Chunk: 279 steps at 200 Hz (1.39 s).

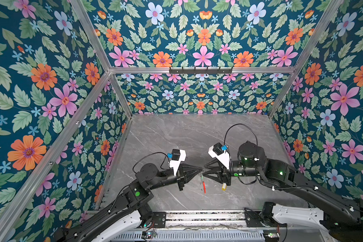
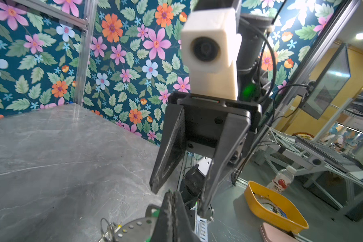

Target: Remove the keys from the keyring

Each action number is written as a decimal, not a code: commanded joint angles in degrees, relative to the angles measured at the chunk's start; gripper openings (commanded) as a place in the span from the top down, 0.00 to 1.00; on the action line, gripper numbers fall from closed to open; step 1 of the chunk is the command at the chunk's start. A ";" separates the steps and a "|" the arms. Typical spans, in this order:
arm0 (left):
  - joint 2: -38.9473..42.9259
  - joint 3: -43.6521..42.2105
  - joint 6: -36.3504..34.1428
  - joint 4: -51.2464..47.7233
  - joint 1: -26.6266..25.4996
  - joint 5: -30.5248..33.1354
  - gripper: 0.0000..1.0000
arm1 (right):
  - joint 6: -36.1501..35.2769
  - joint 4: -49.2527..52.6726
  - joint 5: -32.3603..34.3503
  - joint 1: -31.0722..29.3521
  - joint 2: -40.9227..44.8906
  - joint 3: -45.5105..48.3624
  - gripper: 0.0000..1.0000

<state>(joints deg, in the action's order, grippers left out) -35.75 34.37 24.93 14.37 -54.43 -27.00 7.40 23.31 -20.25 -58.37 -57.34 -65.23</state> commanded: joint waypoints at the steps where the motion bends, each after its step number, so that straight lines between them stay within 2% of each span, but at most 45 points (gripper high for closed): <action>1: 0.61 -0.74 0.08 6.99 0.02 4.92 1.00 | 0.42 -10.76 5.10 -0.07 2.61 3.89 0.53; 30: 0.16 -0.91 -0.13 8.80 0.04 3.57 1.00 | 0.69 -20.23 6.88 -0.02 5.43 10.19 0.50; 70: -0.36 -0.91 -0.75 10.36 0.04 0.92 1.00 | 1.38 -26.60 5.40 -0.04 4.96 14.22 0.49; 162: -3.68 -0.44 -1.81 12.06 1.08 -1.72 1.00 | 1.27 -28.15 5.83 -0.08 1.71 14.87 0.47; 202: -4.63 -0.51 -1.30 12.49 2.77 -3.76 1.00 | 0.17 -26.42 5.09 -0.01 1.72 14.38 0.66; 232: -4.60 -0.97 0.01 13.90 4.61 -5.36 1.00 | -0.08 -25.07 4.32 -0.06 1.71 14.24 0.69; 279: -5.30 -1.17 0.91 14.90 5.80 -6.83 1.00 | -1.04 -22.57 2.82 -0.03 0.37 12.92 0.97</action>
<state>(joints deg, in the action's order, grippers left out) -40.73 33.17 25.30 25.96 -49.04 -31.97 7.49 0.19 -15.81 -58.37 -56.18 -51.24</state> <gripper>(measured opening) 0.050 0.078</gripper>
